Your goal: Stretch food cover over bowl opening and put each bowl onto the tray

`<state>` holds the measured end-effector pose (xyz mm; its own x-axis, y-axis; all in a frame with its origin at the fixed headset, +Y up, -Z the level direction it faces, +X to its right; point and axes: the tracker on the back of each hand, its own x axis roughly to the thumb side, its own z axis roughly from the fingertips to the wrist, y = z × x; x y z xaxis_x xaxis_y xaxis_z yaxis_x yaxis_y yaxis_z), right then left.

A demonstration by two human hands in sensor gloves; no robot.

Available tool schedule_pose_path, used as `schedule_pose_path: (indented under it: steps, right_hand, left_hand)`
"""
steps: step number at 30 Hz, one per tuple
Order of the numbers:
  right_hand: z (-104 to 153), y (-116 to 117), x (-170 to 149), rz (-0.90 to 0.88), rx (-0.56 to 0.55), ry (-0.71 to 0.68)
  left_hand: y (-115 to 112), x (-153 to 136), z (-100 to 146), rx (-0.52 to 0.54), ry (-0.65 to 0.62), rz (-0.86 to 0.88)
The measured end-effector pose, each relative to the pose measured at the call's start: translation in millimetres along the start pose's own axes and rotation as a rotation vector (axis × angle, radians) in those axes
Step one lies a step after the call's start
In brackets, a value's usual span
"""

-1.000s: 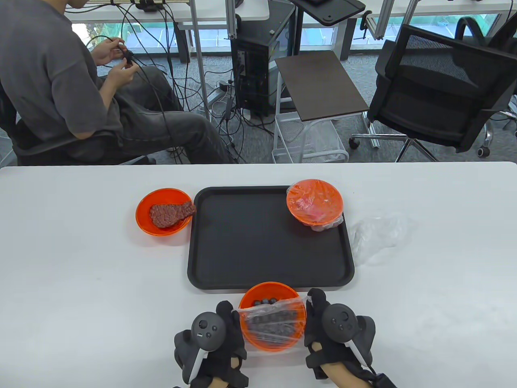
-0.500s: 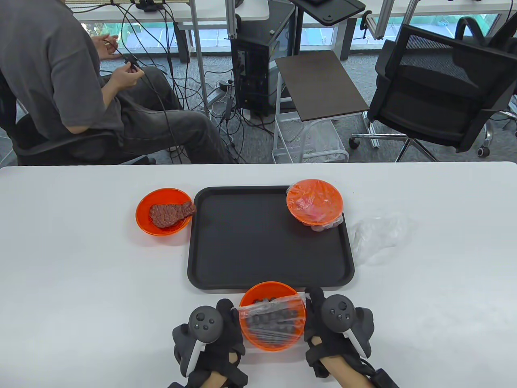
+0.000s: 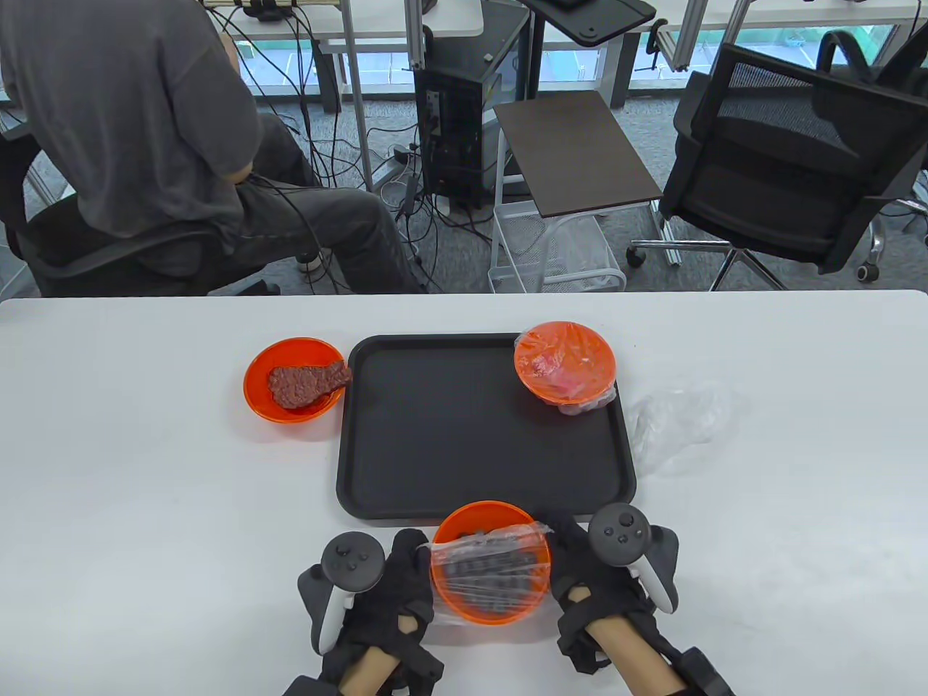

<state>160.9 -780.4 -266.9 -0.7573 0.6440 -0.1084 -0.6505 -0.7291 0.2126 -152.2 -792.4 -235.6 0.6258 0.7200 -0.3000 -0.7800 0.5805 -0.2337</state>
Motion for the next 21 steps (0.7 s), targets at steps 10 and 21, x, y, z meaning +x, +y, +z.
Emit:
schedule_pose_path:
  steps: [10,21]
  right_hand:
    - [-9.0,-0.7,-6.4,-0.082,0.112,0.005]
    - [-16.4,3.2,-6.6,-0.131,0.236,-0.026]
  left_hand:
    - [3.9,-1.5,-10.6,-0.078,-0.015,0.060]
    - [6.3,1.7,-22.0,-0.161,-0.022,0.062]
